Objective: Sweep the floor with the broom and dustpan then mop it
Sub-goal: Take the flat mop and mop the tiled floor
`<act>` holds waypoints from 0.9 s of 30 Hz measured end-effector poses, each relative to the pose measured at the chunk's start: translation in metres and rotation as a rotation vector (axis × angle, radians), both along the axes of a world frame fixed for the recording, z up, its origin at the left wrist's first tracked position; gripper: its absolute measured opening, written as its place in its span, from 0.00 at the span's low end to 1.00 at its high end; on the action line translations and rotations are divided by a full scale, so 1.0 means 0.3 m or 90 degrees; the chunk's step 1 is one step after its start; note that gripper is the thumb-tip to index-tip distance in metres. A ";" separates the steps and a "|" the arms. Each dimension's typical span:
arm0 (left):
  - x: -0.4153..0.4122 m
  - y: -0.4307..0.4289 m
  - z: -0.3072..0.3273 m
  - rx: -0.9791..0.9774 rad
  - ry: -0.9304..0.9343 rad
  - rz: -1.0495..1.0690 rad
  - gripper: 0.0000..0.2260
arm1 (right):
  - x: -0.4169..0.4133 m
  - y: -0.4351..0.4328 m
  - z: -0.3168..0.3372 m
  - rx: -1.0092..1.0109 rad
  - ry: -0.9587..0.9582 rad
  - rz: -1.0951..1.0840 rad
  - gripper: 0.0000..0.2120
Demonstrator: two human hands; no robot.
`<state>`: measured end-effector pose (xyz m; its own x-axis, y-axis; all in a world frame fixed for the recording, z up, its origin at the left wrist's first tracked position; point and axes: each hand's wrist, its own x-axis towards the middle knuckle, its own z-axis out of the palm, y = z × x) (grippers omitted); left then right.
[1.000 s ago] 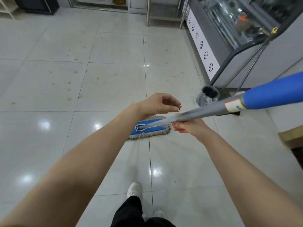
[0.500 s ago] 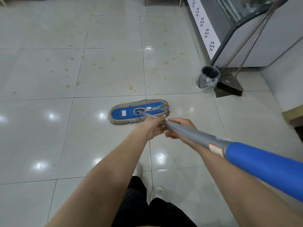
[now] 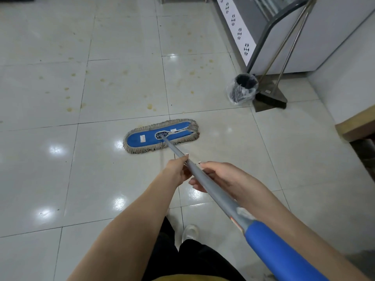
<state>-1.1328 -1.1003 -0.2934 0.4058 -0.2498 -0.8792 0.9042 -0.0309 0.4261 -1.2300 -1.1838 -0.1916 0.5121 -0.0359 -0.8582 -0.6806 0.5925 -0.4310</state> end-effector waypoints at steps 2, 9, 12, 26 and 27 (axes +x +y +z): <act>-0.010 0.003 -0.004 0.011 -0.006 0.007 0.08 | -0.002 0.016 0.003 0.023 0.026 0.016 0.14; -0.034 0.014 -0.015 -0.009 0.041 0.046 0.11 | -0.001 0.083 -0.027 0.148 0.086 0.021 0.12; -0.038 0.014 -0.004 -0.044 0.089 0.086 0.21 | 0.006 0.087 -0.031 0.173 0.119 -0.003 0.13; 0.065 0.022 -0.054 0.027 0.108 0.012 0.16 | 0.112 0.174 -0.127 0.108 0.171 -0.017 0.19; 0.075 0.019 -0.056 0.028 0.101 -0.002 0.16 | 0.123 0.171 -0.129 0.109 0.171 -0.013 0.19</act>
<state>-1.1103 -1.0946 -0.3103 0.2599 -0.2098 -0.9426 0.9600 -0.0488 0.2756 -1.1932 -1.1326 -0.2303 0.2670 0.1118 -0.9572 -0.7435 0.6559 -0.1307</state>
